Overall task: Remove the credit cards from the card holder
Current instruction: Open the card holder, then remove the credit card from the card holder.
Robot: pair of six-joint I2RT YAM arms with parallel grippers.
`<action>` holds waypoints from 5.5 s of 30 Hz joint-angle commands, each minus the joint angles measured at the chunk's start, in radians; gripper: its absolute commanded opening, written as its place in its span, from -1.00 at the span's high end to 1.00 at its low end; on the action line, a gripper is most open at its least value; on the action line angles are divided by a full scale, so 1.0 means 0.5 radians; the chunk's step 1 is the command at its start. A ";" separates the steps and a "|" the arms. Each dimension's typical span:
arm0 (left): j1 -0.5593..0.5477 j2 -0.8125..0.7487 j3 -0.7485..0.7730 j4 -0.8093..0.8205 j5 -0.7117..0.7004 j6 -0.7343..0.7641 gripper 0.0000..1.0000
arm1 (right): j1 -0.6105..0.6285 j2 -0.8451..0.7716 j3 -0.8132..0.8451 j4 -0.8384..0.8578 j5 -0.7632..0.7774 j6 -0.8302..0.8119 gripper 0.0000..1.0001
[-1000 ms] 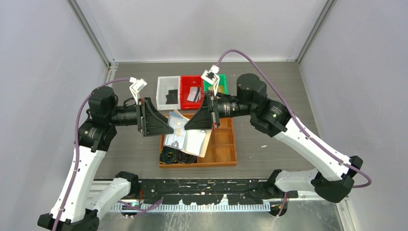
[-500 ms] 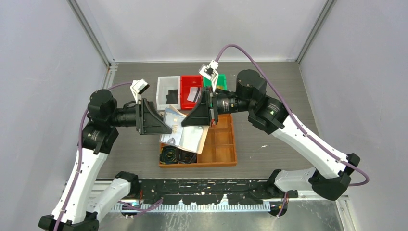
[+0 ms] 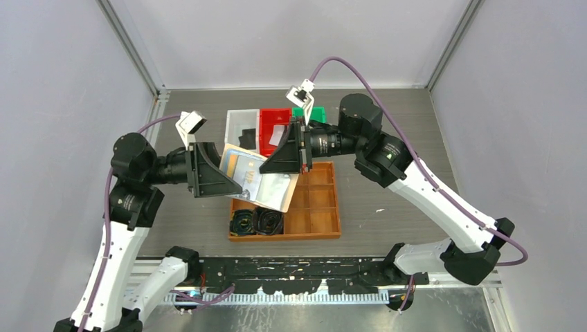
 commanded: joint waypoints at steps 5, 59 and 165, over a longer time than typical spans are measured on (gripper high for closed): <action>-0.001 -0.023 0.049 -0.208 -0.203 0.451 0.05 | 0.024 0.045 0.083 0.114 0.031 0.026 0.99; 0.037 0.276 0.241 -0.398 -0.349 0.573 1.00 | -0.035 -0.089 -0.963 1.486 0.365 1.146 0.22; 0.146 0.184 0.176 0.100 -0.279 0.033 1.00 | -0.103 -0.375 -1.413 2.062 0.743 1.422 0.42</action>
